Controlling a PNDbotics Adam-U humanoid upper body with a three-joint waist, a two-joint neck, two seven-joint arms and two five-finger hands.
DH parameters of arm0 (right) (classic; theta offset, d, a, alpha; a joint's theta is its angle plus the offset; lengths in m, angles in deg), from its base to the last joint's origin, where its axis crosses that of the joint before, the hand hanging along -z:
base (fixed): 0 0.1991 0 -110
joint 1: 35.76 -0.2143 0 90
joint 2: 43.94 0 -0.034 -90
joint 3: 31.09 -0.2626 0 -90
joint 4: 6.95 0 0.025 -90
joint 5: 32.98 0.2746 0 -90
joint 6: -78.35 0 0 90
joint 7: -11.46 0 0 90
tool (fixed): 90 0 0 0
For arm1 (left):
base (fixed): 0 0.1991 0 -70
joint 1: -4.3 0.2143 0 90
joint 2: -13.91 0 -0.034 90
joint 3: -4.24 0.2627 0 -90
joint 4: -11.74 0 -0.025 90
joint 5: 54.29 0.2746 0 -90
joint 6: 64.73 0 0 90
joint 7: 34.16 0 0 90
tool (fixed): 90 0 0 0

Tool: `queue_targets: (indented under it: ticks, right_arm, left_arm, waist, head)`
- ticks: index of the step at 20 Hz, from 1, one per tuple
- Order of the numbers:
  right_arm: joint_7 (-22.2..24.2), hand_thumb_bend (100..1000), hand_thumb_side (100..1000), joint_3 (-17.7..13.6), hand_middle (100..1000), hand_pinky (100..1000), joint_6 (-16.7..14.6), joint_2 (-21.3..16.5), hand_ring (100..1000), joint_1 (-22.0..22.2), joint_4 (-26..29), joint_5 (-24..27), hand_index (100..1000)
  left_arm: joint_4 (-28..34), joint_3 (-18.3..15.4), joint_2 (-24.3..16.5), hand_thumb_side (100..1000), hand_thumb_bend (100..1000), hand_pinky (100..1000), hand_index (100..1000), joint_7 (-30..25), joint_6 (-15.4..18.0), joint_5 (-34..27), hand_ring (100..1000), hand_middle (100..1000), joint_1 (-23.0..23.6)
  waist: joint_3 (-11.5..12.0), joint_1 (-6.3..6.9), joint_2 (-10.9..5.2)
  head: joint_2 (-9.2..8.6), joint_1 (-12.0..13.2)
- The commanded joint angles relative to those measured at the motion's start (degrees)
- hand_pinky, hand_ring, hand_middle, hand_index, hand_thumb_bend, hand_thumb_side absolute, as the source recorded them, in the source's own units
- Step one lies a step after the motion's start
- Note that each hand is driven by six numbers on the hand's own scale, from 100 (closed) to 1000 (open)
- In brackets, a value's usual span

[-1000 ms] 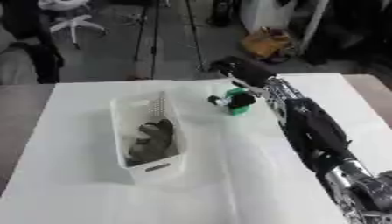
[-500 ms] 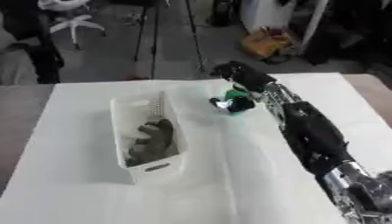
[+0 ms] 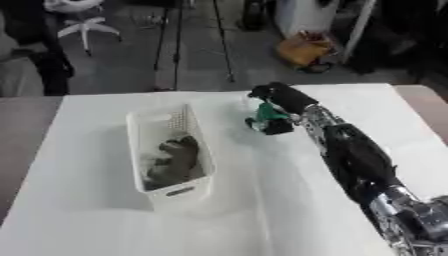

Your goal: Pick up objects on the table and place them in the box.

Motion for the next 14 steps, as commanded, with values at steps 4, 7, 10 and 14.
queue_targets:
  ticks: [4,7,10,14]
  right_arm:
    - [-0.7,389,828,-0.7,915,963,2.6,-2.8,921,-0.7,0.0,0.1,950]
    - [-0.8,398,819,-1.2,906,942,3.7,-3.3,906,-0.6,-0.4,0.6,946]
    - [-0.1,399,825,-1.4,898,886,6.0,-3.6,884,-0.4,-1.0,1.2,947]
    - [1.3,400,840,-1.1,903,860,7.5,-3.6,877,-0.3,-1.3,2.1,948]
  left_arm:
    - [0.6,-0.1,-1.5,1000,490,427,884,0.0,0.0,0.0,866,911,-0.6]
    - [0.6,-0.1,-1.5,1000,491,427,884,0.0,0.0,0.1,866,910,-0.5]
    - [0.7,-0.2,-1.5,1000,491,428,884,0.0,0.0,0.1,866,910,-0.5]
    - [0.7,-0.2,-1.6,1000,491,428,884,0.1,0.0,0.1,866,910,-0.5]
  waist:
    - [0.0,0.87,-1.48]
    - [-0.2,0.88,-1.56]
    - [-0.3,0.88,-1.67]
    - [-0.4,0.88,-1.75]
  head:
    - [-0.27,0.0]
    - [-0.31,0.0]
    - [-0.32,0.0]
    - [-0.32,0.0]
